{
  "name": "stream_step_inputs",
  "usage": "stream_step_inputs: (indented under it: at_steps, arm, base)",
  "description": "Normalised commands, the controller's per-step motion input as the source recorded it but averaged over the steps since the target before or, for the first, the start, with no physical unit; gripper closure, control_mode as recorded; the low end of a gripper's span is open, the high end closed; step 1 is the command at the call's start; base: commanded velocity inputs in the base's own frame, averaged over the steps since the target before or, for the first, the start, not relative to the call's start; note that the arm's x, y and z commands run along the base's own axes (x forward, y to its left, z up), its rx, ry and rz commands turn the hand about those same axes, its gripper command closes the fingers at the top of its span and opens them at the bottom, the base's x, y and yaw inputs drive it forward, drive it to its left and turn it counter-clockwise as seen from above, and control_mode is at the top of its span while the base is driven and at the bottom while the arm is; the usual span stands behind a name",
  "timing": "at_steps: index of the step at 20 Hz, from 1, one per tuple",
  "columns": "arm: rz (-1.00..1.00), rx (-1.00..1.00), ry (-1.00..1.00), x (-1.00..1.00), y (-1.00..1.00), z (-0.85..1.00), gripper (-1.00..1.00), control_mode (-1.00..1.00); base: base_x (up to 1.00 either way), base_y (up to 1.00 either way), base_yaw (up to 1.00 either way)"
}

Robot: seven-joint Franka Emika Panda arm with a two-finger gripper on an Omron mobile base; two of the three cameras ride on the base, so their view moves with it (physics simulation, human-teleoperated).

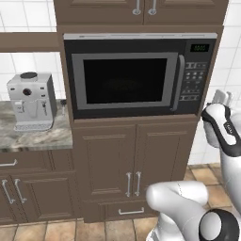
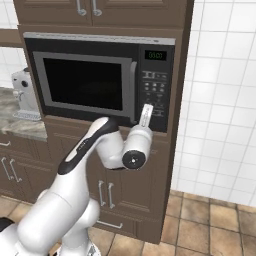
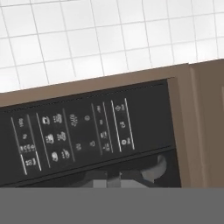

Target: Pick the potato from the sink and place it in the bowl. Then pick the bowl and place it in the microwave. Then close the microwave door and press the start button.

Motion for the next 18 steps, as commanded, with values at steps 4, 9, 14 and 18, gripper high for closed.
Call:
stream_step_inputs:
  at_steps: [4, 9, 14, 18]
  arm:
    - [0.0, 0.0, -0.01, 0.21, 0.0, 0.0, 1.0, -1.0]
    - [0.0, 0.03, 0.0, 0.22, 0.0, 0.0, 1.0, -1.0]
    - [0.0, 0.06, 0.0, 0.06, -0.09, 0.01, 1.0, -1.0]
    - [0.0, 0.07, -0.01, 0.0, -0.16, 0.01, 1.0, -1.0]
  base:
    - [0.0, 0.0, 0.0]
    - [0.0, 0.0, 0.0]
    - [0.0, 0.0, 0.0]
    - [0.0, 0.0, 0.0]
